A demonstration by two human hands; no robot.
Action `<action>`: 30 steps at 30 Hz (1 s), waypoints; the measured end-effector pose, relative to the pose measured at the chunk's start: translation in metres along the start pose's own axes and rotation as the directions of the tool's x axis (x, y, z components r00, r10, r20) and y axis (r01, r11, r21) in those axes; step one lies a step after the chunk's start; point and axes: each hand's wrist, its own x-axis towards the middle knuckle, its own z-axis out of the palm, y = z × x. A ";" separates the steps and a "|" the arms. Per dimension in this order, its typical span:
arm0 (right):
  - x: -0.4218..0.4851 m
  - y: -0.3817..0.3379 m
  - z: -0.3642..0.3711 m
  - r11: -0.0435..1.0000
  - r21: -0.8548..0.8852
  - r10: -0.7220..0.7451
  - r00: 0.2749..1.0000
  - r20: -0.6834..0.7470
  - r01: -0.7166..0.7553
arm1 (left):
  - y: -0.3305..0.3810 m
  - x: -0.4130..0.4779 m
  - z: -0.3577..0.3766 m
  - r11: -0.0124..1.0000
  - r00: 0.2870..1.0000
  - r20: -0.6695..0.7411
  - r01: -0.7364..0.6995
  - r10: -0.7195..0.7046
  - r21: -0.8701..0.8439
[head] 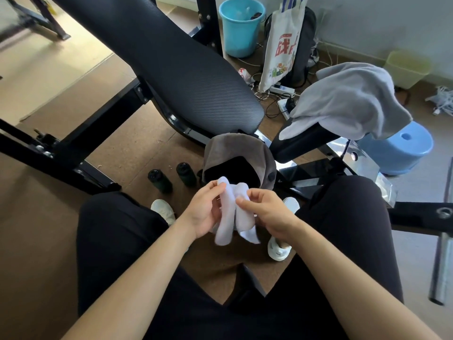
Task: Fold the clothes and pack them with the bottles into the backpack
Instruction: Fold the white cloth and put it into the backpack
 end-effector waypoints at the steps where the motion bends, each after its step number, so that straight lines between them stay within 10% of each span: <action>1: -0.001 0.001 0.002 1.000 -0.007 0.008 1.000 0.005 -0.008 | -0.001 0.000 0.002 1.000 1.000 -0.015 -0.017 0.017 -0.018; 11: 0.009 0.011 0.010 0.996 0.083 0.050 0.990 -0.134 -0.039 | 0.001 -0.002 0.012 0.998 0.999 0.005 -0.036 0.037 -0.051; 20: 0.024 0.010 -0.008 0.915 0.401 0.152 0.955 -0.255 -0.039 | -0.008 0.000 0.006 0.906 0.999 0.002 -0.037 0.040 0.422; 30: 0.015 0.014 -0.010 0.951 0.308 0.088 0.970 -0.227 -0.015 | -0.009 0.008 0.003 0.761 0.861 -0.104 -0.376 0.498 0.529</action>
